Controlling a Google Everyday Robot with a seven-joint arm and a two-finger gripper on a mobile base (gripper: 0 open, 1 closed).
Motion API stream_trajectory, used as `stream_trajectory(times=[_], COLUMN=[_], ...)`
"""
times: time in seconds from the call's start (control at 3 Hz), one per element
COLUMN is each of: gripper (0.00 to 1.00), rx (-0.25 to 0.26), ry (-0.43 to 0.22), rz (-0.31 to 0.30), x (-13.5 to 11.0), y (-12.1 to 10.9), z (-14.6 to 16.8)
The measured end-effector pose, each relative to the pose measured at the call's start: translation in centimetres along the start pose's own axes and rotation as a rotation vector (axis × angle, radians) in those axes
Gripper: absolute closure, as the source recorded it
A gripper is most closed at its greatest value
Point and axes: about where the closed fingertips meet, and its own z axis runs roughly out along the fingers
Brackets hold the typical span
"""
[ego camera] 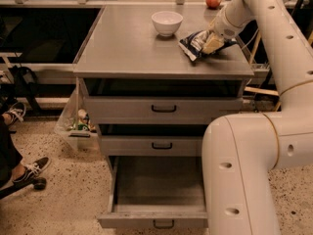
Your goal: Place blue chip bag into bottom drawer
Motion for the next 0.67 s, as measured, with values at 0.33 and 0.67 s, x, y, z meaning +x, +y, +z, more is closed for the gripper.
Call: stream_trajectory(times=[0.33, 0.67], gripper=[0.88, 1.00], rx=[0.000, 0.013], ry=[0.000, -0.047], rz=[0.000, 0.009], x=[0.0, 0.5], y=[0.0, 0.1], z=[0.0, -3.5])
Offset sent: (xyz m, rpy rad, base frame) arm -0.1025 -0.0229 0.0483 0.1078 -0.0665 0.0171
